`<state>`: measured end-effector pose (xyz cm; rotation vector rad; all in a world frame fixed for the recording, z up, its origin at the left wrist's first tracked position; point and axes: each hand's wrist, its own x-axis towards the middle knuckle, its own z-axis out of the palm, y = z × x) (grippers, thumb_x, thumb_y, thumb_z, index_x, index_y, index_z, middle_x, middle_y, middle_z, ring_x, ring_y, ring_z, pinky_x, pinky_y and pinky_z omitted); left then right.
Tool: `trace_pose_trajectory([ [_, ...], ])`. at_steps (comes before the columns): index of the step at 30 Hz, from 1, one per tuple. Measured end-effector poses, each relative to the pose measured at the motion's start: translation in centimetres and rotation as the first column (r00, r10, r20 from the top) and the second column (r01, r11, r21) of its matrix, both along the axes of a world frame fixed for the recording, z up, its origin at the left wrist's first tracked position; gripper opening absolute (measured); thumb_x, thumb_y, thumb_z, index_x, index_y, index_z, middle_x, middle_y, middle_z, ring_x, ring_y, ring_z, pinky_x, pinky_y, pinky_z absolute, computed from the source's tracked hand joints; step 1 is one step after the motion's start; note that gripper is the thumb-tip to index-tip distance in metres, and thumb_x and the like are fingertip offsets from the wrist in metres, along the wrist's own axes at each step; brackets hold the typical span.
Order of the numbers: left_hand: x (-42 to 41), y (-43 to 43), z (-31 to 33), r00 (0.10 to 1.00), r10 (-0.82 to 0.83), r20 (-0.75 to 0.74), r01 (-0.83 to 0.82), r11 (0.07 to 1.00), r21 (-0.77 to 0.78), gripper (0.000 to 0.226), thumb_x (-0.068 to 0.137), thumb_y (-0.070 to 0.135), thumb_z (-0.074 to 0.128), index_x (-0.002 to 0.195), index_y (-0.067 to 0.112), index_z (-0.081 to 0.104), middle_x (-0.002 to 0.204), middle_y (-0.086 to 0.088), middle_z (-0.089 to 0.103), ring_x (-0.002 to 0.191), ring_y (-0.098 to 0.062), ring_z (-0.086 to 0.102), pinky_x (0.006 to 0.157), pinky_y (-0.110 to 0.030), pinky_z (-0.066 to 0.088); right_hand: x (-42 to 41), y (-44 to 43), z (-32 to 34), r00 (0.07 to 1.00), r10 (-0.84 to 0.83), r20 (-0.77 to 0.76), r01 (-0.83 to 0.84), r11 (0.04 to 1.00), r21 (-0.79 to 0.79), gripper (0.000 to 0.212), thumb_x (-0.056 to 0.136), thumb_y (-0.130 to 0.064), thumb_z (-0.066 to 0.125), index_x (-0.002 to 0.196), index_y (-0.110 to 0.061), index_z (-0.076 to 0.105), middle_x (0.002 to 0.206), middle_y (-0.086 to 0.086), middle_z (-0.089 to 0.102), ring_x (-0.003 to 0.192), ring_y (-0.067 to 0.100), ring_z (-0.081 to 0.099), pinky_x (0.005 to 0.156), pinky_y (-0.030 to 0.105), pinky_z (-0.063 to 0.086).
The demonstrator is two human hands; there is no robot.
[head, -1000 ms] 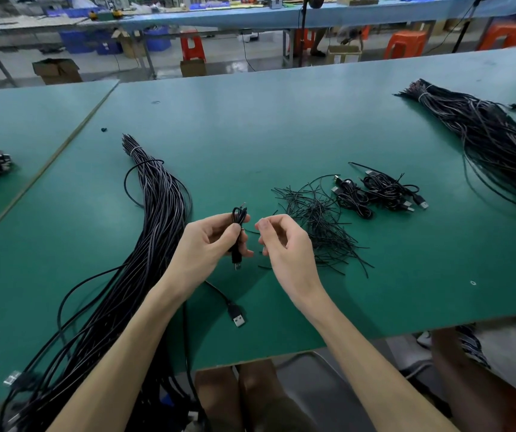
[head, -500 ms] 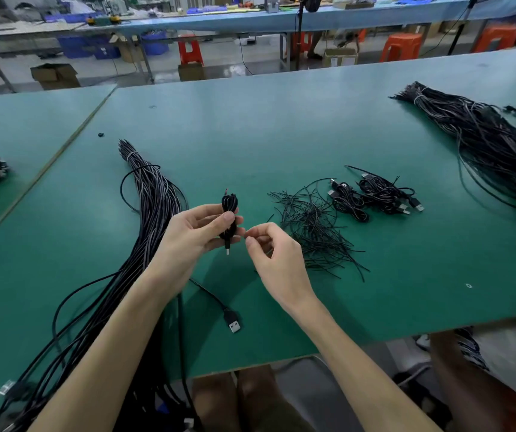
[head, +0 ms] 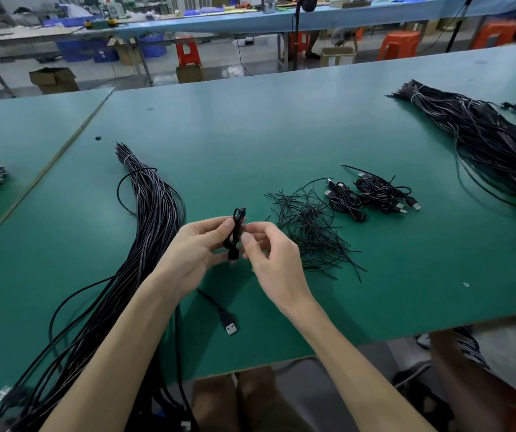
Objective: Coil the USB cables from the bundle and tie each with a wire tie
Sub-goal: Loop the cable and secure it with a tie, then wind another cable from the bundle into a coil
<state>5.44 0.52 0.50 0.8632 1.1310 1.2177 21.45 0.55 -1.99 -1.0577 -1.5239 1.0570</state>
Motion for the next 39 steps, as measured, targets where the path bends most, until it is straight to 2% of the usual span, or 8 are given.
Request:
trace_pose_trajectory([
  [5,0.1,-0.5,0.3,0.997,-0.068,-0.040,0.068,0.998,0.009,0.036,0.095,0.024,0.064,0.122,0.000,0.071,0.120,-0.020,0.073,0.110,-0.028,0.071,0.089,-0.037,0.060,0.1,0.0,0.0,1.000,0.031,0.003,-0.031,0.999,-0.016,0.022,0.094,-0.022,0.075,0.114,-0.020,0.069,0.100,-0.013,0.072,0.090,-0.001,0.066,0.077,0.011,0.050],
  [11,-0.5,-1.2,0.6,0.983,-0.131,-0.130,0.130,0.991,-0.022,0.034,0.090,0.020,0.069,0.120,0.002,0.071,0.116,-0.019,0.074,0.103,-0.030,0.074,0.084,-0.033,0.061,0.2,0.3,-0.2,0.998,-0.027,-0.048,0.026,0.999,-0.033,0.024,0.096,-0.020,0.072,0.120,-0.019,0.070,0.101,-0.007,0.073,0.091,0.011,0.070,0.075,0.034,0.059],
  [17,-0.4,-0.5,1.5,0.986,0.023,-0.164,-0.028,0.999,-0.030,0.023,0.095,0.014,0.068,0.109,-0.004,0.074,0.112,-0.026,0.073,0.097,-0.033,0.072,0.080,-0.034,0.062,0.2,0.1,0.0,0.999,-0.035,0.021,0.035,0.999,0.001,0.034,0.101,-0.025,0.064,0.133,-0.014,0.064,0.110,-0.008,0.062,0.093,0.008,0.065,0.078,0.036,0.061],
  [23,2.9,3.2,4.1,0.958,0.036,-0.285,-0.027,0.999,0.033,0.017,0.097,0.013,0.069,0.100,-0.002,0.074,0.090,-0.020,0.077,0.079,-0.024,0.075,0.073,-0.031,0.063,0.1,0.2,-0.4,0.993,-0.002,0.121,0.007,0.999,-0.038,0.017,0.101,-0.012,0.058,0.111,-0.024,0.067,0.101,0.000,0.068,0.088,0.013,0.067,0.082,0.025,0.054],
  [26,6.5,5.8,4.6,0.952,-0.042,-0.302,0.029,0.999,-0.046,0.019,0.097,0.009,0.070,0.103,-0.009,0.071,0.087,-0.018,0.076,0.071,-0.022,0.075,0.068,-0.027,0.062,-0.1,0.0,-0.4,0.984,0.032,0.173,-0.026,0.999,-0.037,0.016,0.101,-0.010,0.054,0.106,-0.015,0.068,0.096,0.004,0.067,0.080,0.016,0.064,0.076,0.024,0.051],
  [31,12.8,9.9,4.7,0.890,-0.172,-0.422,0.102,0.978,-0.184,0.027,0.092,0.001,0.073,0.111,-0.015,0.064,0.098,-0.026,0.074,0.074,-0.028,0.076,0.066,-0.037,0.065,0.2,-0.3,-0.1,0.966,0.100,0.238,-0.098,0.995,-0.023,0.015,0.084,0.007,0.050,0.072,0.005,0.041,0.067,0.019,0.045,0.060,0.018,0.031,0.053,0.044,0.031],
  [34,15.7,11.5,4.3,0.841,-0.158,-0.518,0.078,0.982,-0.173,0.031,0.092,0.000,0.073,0.117,-0.012,0.059,0.106,-0.026,0.070,0.082,-0.034,0.077,0.073,-0.045,0.065,0.7,-0.6,-0.8,0.975,0.133,0.178,-0.139,0.990,0.022,0.011,0.089,0.009,0.053,0.095,0.018,0.052,0.077,0.027,0.052,0.066,0.030,0.044,0.058,0.047,0.043],
  [39,19.1,12.2,2.5,0.699,-0.038,-0.714,0.038,0.999,-0.015,0.017,0.094,0.005,0.071,0.103,-0.007,0.063,0.090,-0.018,0.071,0.071,-0.031,0.076,0.078,-0.046,0.064,1.1,-0.9,-2.9,0.964,0.166,0.206,-0.158,0.986,-0.055,0.024,0.102,-0.001,0.051,0.124,-0.007,0.059,0.088,-0.008,0.057,0.069,0.002,0.055,0.061,0.018,0.050],
])
